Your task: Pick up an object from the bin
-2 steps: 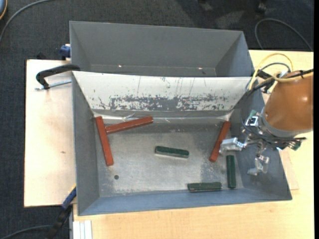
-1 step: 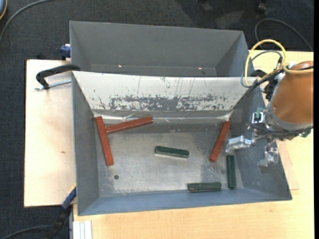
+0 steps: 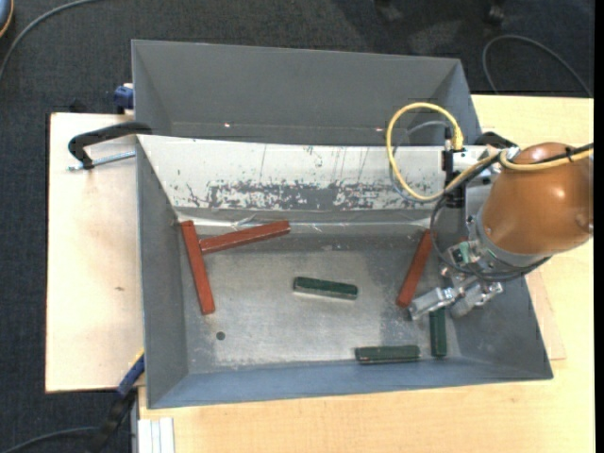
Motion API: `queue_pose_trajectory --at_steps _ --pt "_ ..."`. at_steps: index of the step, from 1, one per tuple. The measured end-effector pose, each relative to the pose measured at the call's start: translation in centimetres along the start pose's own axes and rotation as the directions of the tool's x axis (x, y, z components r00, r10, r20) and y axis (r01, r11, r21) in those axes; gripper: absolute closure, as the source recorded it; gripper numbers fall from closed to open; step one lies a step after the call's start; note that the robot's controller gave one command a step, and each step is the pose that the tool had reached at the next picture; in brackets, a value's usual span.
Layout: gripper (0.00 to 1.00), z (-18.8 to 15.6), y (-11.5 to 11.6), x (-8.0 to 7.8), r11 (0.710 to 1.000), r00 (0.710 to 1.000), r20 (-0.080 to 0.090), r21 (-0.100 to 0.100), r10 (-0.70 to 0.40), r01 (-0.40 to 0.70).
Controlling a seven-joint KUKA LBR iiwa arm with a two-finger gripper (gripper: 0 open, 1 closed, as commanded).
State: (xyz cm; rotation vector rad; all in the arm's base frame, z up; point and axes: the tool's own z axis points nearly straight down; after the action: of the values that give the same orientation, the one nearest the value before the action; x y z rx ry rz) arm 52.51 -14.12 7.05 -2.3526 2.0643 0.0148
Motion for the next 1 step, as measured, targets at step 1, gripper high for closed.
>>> queue_pose_trajectory --at_steps 1 --pt "0.0 -0.03 1.23 -0.6 0.953 0.953 0.0 0.004 -0.304 0.304"
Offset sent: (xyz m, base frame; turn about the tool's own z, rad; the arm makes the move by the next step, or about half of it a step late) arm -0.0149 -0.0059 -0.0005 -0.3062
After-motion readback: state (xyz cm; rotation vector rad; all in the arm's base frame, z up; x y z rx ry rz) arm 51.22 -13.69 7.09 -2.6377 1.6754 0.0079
